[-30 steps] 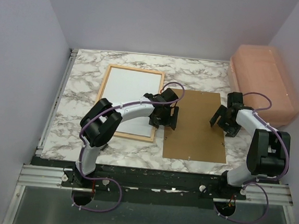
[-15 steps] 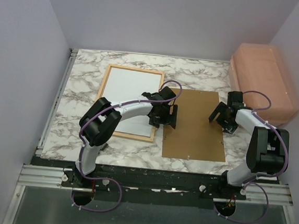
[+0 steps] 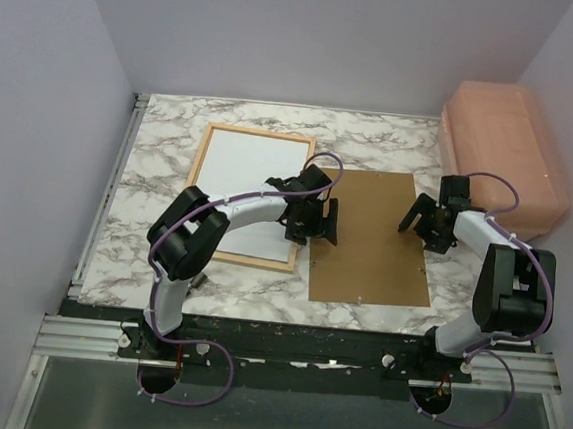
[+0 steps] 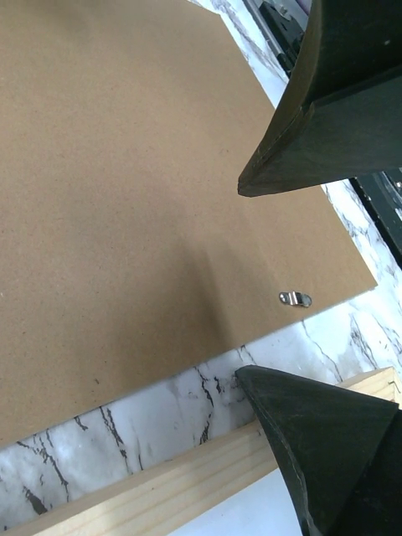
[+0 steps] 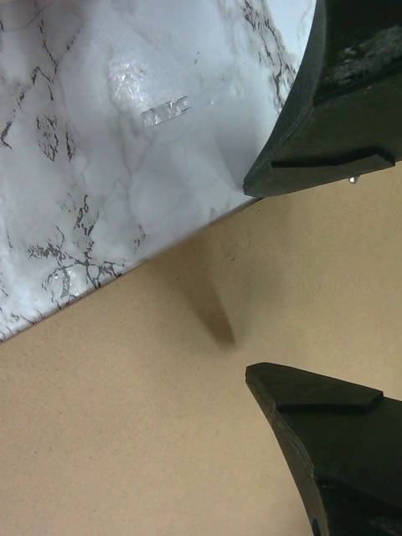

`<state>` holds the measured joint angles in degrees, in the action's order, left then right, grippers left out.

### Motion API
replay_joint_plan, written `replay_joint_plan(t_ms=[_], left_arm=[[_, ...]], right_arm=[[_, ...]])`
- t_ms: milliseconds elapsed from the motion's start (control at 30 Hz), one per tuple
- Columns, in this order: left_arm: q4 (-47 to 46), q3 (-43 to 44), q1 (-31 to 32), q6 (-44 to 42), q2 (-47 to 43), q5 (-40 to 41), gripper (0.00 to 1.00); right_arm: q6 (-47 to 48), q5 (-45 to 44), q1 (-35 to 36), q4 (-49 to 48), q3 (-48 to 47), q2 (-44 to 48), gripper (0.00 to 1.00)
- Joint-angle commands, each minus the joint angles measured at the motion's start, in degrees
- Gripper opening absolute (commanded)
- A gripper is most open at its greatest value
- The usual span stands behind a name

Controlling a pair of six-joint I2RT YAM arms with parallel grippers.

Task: Put the photo into the frame
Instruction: Move the photo frame item to the center of the board.

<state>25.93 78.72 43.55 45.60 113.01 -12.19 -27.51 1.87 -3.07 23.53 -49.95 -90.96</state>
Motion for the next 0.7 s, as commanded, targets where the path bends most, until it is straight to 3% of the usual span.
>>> replay_joint_plan(t_ms=[0,300,667], left_arm=[[-1.9,-2.32,-0.39,1.54,-2.42,-1.96,0.84],[2.59,-5.72,-3.71,1.43,-5.22,4.7,0.85],[-2.39,-8.15,-5.03,0.71,-6.6,0.65,0.85]], right_arm=[[0.95,10.78,1.45,6.27,4.69,-3.69,0.87],[0.03,9.01,5.14,7.07,4.58,-0.2,0.88],[0.93,5.87,5.53,8.86,1.53,3.87,0.91]])
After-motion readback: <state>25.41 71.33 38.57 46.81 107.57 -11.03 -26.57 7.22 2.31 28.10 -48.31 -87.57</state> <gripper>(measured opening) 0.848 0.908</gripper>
